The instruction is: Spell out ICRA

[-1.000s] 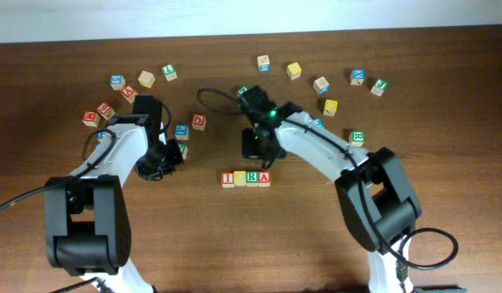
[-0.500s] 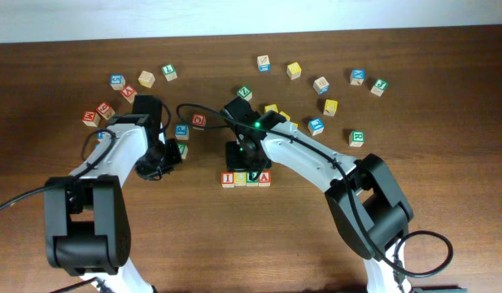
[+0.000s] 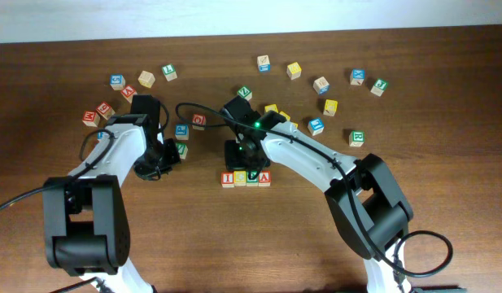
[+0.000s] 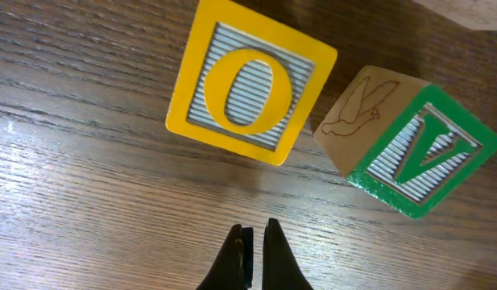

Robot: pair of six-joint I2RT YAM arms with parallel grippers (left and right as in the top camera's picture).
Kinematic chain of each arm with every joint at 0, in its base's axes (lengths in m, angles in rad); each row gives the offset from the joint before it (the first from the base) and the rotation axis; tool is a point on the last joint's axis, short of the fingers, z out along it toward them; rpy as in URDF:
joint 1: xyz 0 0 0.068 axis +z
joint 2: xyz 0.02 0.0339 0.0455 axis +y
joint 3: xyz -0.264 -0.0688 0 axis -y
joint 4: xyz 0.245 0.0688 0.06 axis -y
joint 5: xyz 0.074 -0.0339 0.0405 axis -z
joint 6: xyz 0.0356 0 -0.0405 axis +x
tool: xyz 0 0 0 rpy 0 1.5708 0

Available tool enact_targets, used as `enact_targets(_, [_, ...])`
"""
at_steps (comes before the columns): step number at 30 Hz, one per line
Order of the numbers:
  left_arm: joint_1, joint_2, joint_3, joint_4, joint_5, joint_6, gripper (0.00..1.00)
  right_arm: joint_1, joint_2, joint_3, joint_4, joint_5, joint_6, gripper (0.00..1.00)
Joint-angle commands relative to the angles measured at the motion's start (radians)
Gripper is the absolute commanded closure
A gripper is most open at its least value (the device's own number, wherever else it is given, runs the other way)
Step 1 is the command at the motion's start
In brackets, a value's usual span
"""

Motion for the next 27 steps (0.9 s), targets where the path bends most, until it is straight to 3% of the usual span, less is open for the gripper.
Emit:
enact_targets(1, [0.003, 0.011, 0.008, -0.001, -0.013, -0.010, 1.00, 0.006, 0.004, 0.000, -0.008, 0.007, -0.001, 0.96])
enact_targets(27, [0.003, 0.011, 0.008, -0.001, -0.015, -0.010, 1.00, 0.006, 0.004, 0.000, -0.026, -0.044, -0.001, 0.96])
